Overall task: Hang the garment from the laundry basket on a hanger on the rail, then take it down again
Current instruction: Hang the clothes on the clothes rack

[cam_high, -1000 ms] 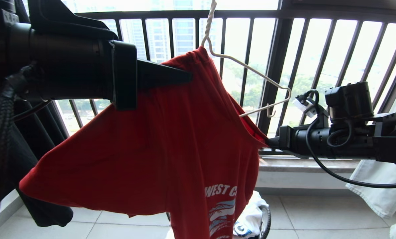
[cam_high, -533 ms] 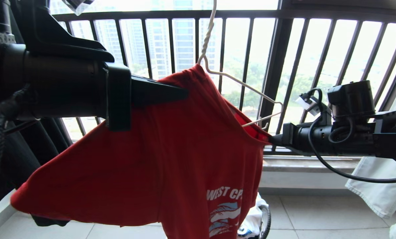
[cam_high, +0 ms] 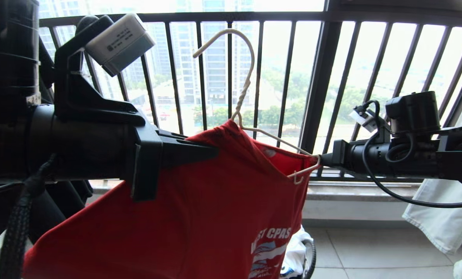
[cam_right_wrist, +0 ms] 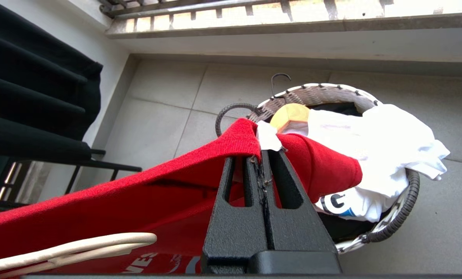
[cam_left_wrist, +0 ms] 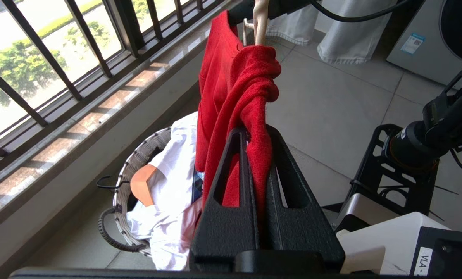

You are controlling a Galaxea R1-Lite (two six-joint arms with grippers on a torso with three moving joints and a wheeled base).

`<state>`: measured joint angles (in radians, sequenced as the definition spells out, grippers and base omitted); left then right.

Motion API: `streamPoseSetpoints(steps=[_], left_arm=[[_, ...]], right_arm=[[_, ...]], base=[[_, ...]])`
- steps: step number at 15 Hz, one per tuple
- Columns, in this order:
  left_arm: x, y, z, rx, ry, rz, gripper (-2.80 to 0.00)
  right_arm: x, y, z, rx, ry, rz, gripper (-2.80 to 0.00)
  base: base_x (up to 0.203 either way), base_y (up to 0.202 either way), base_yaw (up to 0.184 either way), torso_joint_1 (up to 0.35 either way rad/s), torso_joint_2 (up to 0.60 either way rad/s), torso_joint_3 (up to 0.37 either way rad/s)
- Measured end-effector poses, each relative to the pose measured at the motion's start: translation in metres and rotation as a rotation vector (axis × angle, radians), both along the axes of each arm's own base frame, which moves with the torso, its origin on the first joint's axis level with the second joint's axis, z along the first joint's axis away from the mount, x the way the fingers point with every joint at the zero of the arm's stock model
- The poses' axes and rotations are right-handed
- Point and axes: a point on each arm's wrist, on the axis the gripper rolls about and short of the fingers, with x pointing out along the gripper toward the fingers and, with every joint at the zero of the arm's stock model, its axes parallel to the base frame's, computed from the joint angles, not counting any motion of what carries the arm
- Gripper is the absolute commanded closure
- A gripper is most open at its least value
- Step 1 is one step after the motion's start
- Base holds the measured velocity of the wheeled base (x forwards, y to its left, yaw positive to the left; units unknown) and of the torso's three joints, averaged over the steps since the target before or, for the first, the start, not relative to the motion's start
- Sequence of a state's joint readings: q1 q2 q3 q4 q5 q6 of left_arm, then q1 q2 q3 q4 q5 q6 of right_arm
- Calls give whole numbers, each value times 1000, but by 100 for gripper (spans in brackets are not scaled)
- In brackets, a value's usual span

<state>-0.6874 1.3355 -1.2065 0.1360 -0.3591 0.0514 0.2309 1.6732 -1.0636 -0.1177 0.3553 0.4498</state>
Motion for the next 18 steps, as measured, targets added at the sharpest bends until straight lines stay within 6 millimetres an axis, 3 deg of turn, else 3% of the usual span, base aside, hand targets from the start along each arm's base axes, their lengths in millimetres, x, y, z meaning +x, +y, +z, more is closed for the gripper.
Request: streamPoseSetpoints(steps=[3, 10, 18], left_arm=[[3, -2, -5, 27, -18, 1, 0], [0, 2, 21, -66, -120, 9, 0], [8, 4, 17, -51, -116, 42, 0]], right_arm=[[-1, -1, 2, 1, -5, -1, 0], [2, 0, -2, -2, 4, -2, 0], [-13, -4, 14, -21, 14, 6, 0]], base=[[0, 0, 0, 0, 0, 0], [0, 0, 0, 0, 0, 0], [0, 0, 0, 0, 0, 0]])
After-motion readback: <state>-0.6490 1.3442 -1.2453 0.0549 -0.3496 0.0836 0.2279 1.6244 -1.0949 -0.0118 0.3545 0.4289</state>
